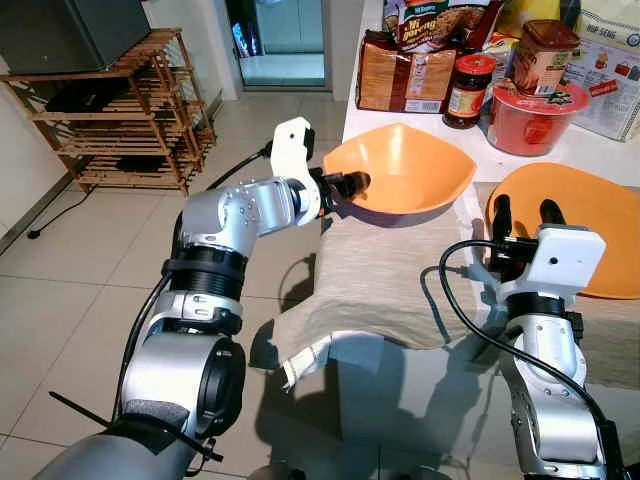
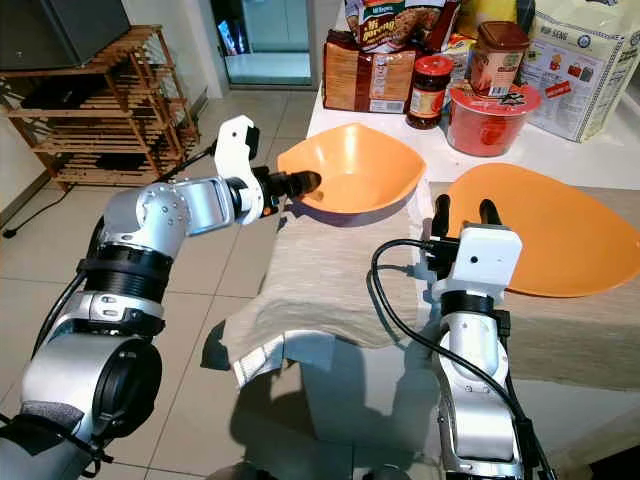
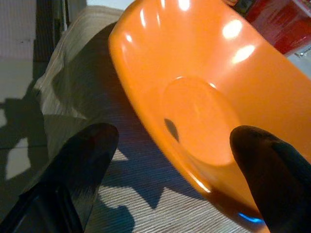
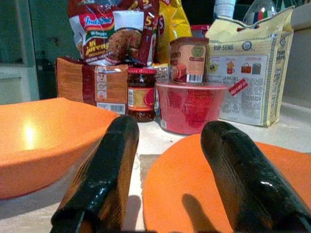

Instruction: Setting the table

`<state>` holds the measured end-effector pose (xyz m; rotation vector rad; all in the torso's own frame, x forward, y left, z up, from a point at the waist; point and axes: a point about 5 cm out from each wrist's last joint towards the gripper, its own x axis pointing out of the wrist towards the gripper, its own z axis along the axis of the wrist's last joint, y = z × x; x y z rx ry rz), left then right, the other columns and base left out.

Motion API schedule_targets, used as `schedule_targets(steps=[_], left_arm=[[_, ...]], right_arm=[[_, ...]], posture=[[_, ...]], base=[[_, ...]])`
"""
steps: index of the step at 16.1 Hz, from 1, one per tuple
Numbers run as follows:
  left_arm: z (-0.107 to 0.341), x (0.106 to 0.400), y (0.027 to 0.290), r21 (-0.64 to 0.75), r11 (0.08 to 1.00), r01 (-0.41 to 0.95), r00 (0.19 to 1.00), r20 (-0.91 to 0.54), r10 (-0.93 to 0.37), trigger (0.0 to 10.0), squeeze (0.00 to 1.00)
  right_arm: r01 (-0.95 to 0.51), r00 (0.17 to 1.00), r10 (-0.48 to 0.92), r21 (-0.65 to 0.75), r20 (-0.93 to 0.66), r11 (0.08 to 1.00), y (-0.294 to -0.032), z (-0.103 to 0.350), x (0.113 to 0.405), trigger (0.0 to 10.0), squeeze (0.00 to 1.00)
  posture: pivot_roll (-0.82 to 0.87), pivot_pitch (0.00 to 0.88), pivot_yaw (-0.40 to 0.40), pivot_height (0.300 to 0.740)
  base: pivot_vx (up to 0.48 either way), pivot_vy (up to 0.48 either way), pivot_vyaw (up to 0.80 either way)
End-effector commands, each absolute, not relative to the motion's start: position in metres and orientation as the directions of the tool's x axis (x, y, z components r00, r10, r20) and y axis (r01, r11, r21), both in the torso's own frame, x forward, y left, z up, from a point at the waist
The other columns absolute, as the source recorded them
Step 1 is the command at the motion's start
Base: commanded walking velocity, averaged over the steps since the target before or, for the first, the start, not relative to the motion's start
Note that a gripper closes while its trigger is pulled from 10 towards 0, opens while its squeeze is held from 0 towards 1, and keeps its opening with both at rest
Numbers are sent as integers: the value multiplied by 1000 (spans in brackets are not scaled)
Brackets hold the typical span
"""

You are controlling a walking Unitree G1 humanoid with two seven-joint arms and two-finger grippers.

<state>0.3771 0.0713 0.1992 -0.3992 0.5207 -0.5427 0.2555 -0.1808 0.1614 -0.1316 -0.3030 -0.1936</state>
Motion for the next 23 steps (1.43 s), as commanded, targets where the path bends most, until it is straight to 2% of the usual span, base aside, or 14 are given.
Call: schedule_targets(steps=[1, 6, 9, 15, 19, 23], left_arm=[[195, 377, 74, -484, 792, 372, 730, -374, -572, 10000, 0], [193, 376, 68, -506, 779, 371, 717, -377, -586, 10000, 0], [193, 377, 66, -510, 775, 373, 717, -372, -590, 10000, 0], [194, 378, 64, -496, 780, 382, 726, -361, -585, 10000, 0], [200, 381, 63, -462, 792, 398, 754, -327, -570, 10000, 0], [204, 384, 61, -395, 816, 422, 789, -284, -545, 10000, 0]], right_arm=[[187, 937, -147, -99, 315, 977, -179, 166, 252, 10000, 0], [94, 950, -63, -88, 305, 992, -177, 176, 245, 10000, 0], [-69, 970, 86, -82, 226, 994, -172, 174, 239, 10000, 0], [-197, 971, 214, -154, 106, 968, -180, 161, 220, 10000, 0], [-174, 977, 203, -289, 71, 941, -196, 152, 204, 10000, 0], [-165, 970, 212, -315, 122, 935, -196, 145, 186, 10000, 0]], posture=[[-94, 0, 92, 722], [-107, 0, 90, 722], [-111, 0, 89, 722], [-110, 0, 90, 722], [-114, 0, 85, 722], [-112, 0, 84, 722]], base=[[0, 0, 0], [0, 0, 0], [0, 0, 0], [0, 0, 0], [0, 0, 0], [0, 0, 0]])
